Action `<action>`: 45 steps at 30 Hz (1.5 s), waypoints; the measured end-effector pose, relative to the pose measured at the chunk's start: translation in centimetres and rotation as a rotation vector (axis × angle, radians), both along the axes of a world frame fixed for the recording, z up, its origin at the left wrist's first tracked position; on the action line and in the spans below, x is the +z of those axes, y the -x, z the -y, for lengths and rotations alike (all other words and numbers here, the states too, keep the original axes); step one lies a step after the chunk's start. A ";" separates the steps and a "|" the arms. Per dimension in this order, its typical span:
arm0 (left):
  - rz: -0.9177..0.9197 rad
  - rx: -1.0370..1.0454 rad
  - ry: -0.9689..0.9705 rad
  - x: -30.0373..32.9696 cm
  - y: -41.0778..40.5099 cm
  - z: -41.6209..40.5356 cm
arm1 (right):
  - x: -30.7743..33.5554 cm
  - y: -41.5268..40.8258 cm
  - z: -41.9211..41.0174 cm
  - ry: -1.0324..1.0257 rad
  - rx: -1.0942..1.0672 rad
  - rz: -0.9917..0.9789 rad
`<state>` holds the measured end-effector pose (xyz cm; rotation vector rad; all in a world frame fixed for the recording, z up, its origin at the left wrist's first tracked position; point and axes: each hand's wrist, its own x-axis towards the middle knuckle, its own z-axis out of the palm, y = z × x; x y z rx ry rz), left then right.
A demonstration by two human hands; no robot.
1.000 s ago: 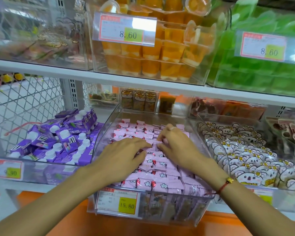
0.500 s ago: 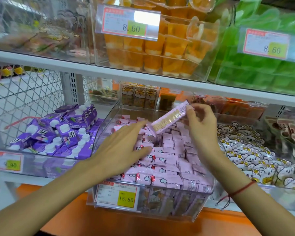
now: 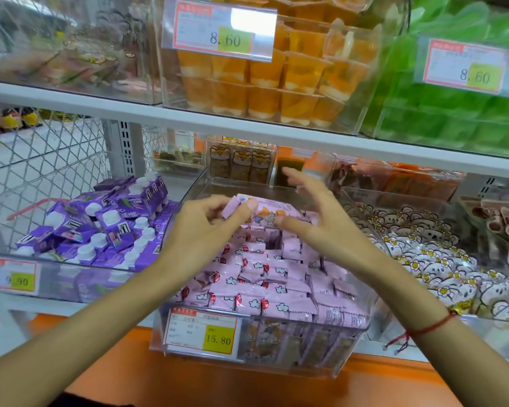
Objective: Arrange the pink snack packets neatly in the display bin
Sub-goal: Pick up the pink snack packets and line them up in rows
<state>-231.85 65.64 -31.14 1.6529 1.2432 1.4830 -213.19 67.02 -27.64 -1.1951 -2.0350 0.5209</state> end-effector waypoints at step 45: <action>-0.996 -0.105 0.039 -1.2 0.3 -2.6 | -2.6 -1.0 -4.3 0.185 0.104 0.689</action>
